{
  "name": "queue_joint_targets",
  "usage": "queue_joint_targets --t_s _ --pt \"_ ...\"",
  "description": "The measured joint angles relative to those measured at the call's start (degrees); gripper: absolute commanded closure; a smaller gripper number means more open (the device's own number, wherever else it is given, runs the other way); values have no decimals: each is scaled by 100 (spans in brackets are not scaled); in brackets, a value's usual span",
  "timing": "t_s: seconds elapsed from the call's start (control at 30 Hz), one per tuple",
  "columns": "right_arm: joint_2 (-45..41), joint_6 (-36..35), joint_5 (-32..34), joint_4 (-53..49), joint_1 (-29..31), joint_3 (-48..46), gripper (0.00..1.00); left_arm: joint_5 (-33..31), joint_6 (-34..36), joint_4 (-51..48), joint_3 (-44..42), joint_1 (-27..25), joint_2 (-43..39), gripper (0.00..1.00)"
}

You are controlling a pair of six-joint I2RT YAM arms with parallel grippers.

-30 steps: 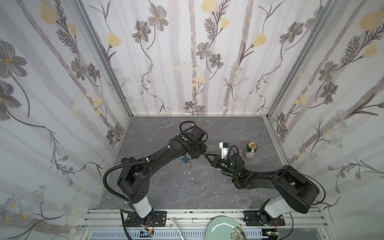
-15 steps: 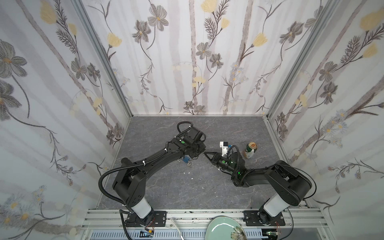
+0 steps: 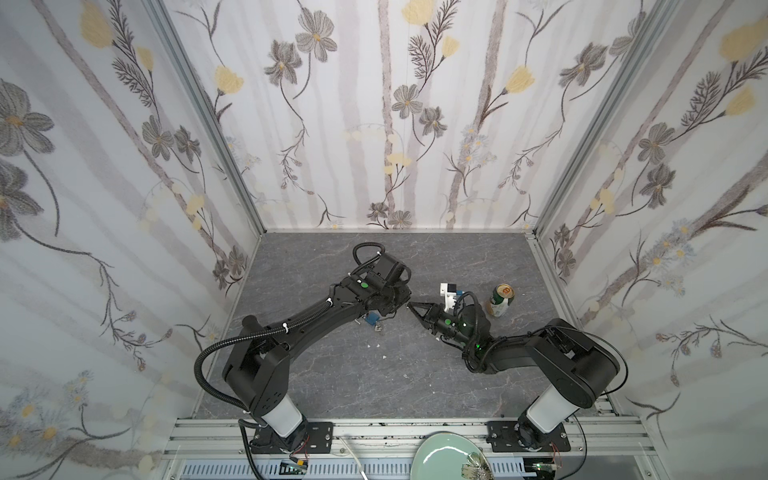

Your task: Unlock with the key

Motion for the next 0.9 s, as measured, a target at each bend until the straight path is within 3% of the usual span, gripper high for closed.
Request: queue_joint_targets --t_s 0.57,0.9 --pt "68 68 -37 125 -17 -11 100 -2 0 0 -15 0 -20 100" --pt "595 824 -138 1182 -44 -68 100 -44 0 245 -210 0 -162 100"
